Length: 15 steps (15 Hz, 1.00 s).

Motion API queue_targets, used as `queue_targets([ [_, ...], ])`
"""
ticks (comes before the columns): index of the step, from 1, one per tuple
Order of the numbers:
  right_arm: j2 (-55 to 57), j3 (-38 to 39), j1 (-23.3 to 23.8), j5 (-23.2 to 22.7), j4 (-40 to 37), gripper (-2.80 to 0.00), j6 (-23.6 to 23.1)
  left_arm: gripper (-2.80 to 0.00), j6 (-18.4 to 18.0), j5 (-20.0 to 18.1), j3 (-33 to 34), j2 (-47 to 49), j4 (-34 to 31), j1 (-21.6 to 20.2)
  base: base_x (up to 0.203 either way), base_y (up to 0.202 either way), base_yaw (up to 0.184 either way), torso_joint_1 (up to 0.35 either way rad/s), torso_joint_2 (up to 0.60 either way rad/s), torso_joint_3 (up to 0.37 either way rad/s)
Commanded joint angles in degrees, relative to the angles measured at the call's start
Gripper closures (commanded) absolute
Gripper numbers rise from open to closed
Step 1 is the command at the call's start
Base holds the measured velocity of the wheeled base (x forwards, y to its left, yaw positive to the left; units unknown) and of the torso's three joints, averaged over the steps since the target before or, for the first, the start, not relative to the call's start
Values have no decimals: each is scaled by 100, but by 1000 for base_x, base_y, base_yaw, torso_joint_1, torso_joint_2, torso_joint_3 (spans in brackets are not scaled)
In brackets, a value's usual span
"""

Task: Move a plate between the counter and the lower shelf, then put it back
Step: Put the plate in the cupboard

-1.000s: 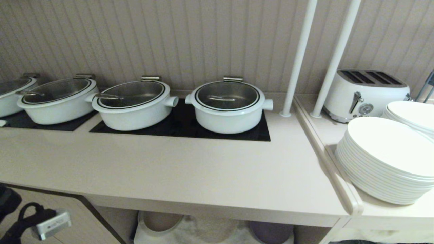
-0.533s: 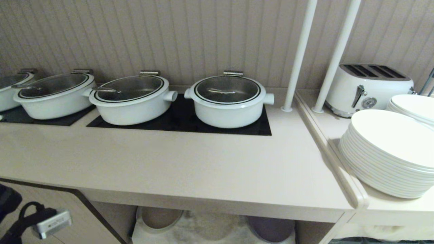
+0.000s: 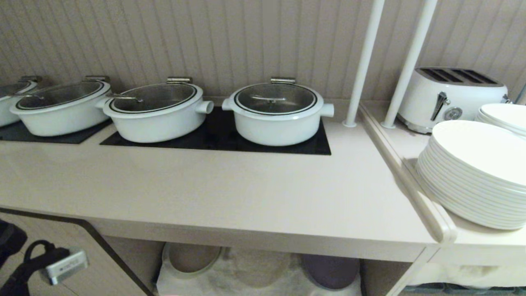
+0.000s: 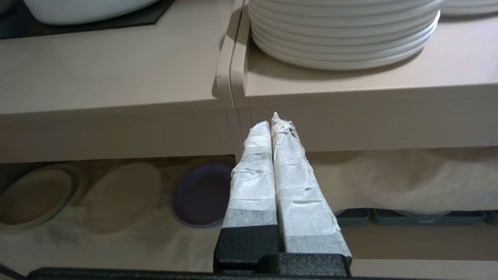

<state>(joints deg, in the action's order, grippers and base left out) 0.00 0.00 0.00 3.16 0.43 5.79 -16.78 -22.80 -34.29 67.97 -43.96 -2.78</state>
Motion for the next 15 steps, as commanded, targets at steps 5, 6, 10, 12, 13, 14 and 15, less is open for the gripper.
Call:
queue_targets([
  [5,0,0,0,1,1,0,1,0,-9,-49,37,15,-16,-3,0,0,0,-167,369,198],
  [6,0,0,0,1,1,0,1,0,-9,-49,40,15,-16,-3,0,0,0,-208,475,246],
  [10,0,0,0,1,1,0,1,0,-9,-86,186,15,282,-3,0,0,0,-247,539,286],
  [12,0,0,0,1,1,0,1,0,-9,-85,327,32,546,-3,0,0,0,-246,540,301],
  [13,0,0,0,1,1,0,1,0,-9,-85,327,41,546,-3,0,0,0,-238,541,299],
  [14,0,0,0,1,1,0,1,0,-9,-85,318,44,546,-3,0,0,0,-236,538,292],
  [15,0,0,0,1,1,0,1,0,-9,-85,318,50,546,-3,0,0,0,-227,526,294],
])
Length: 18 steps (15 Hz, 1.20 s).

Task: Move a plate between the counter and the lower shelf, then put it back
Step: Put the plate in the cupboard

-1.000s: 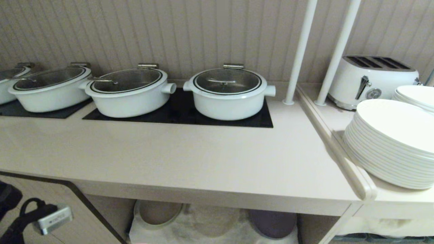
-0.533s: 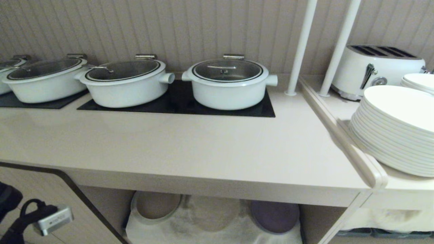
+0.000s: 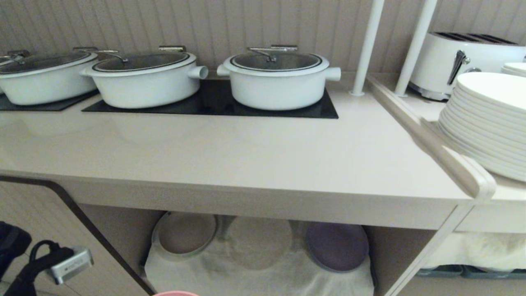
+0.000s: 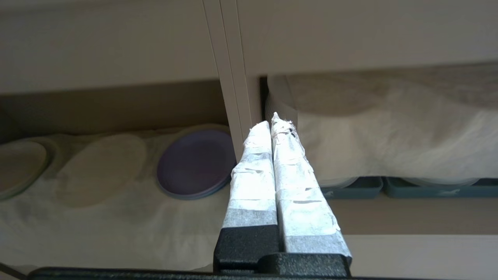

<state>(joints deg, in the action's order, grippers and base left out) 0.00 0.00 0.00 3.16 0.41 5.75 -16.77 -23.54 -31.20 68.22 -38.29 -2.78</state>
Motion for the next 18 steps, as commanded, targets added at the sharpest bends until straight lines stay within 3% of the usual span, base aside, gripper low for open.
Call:
queue_targets([
  [1,0,0,0,1,2,0,5,0,-2,-10,8,34,-21,-3,0,0,0,-232,519,294],
  [14,0,0,0,1,2,0,5,0,-10,-28,26,122,-3,-3,0,0,0,-193,481,287],
  [18,0,0,0,1,-4,0,5,0,12,-137,75,171,206,-3,0,0,0,-52,164,108],
])
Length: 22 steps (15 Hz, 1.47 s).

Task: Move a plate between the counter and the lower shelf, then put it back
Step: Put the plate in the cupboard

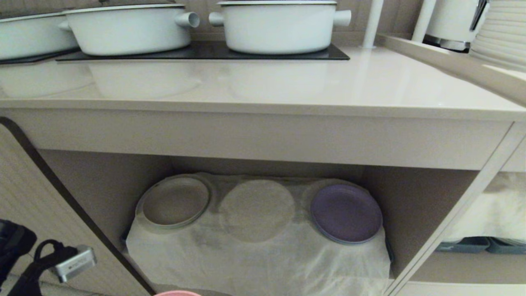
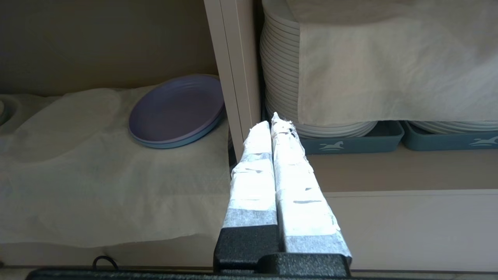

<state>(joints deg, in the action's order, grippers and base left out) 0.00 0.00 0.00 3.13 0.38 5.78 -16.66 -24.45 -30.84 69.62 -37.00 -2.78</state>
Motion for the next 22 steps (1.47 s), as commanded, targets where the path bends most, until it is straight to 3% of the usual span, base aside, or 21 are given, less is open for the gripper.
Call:
queue_targets([
  [1,0,0,0,4,6,0,2,0,52,-55,125,44,287,-3,0,0,0,-7,32,26],
  [18,7,0,0,4,6,0,2,0,138,-218,148,1095,1318,116,0,0,0,0,0,0],
  [22,1,0,0,4,6,0,2,0,488,-210,140,1412,1777,424,0,0,0,0,0,0],
])
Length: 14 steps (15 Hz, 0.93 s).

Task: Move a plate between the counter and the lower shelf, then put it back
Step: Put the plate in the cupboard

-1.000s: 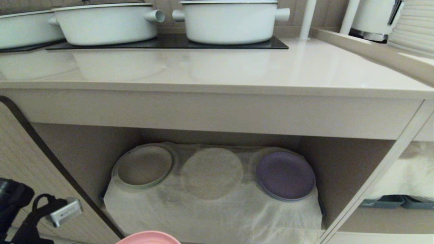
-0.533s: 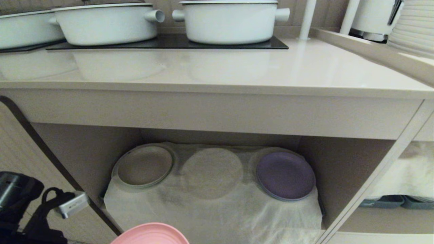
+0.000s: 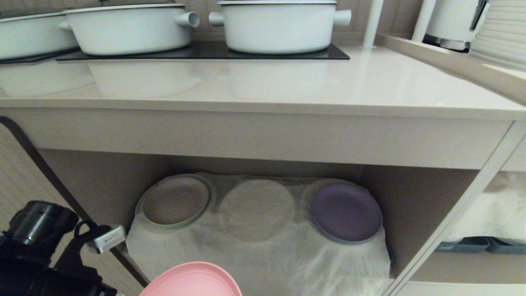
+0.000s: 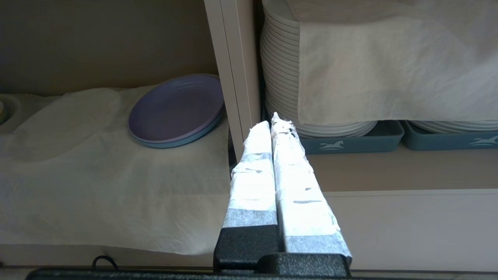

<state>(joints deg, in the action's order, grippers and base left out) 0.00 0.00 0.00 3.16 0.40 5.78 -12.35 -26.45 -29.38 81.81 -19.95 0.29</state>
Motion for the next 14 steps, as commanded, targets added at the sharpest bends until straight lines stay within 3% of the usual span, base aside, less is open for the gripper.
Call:
queue_targets([
  [1,9,0,0,1,4,0,2,0,165,-9,-6,255,203,213,0,0,0,0,0,0],
  [7,6,0,0,1,2,0,9,0,420,32,-6,848,948,358,0,0,0,0,0,0],
  [14,2,0,0,1,3,0,5,0,1127,218,1,1628,2128,497,0,0,0,0,0,0],
])
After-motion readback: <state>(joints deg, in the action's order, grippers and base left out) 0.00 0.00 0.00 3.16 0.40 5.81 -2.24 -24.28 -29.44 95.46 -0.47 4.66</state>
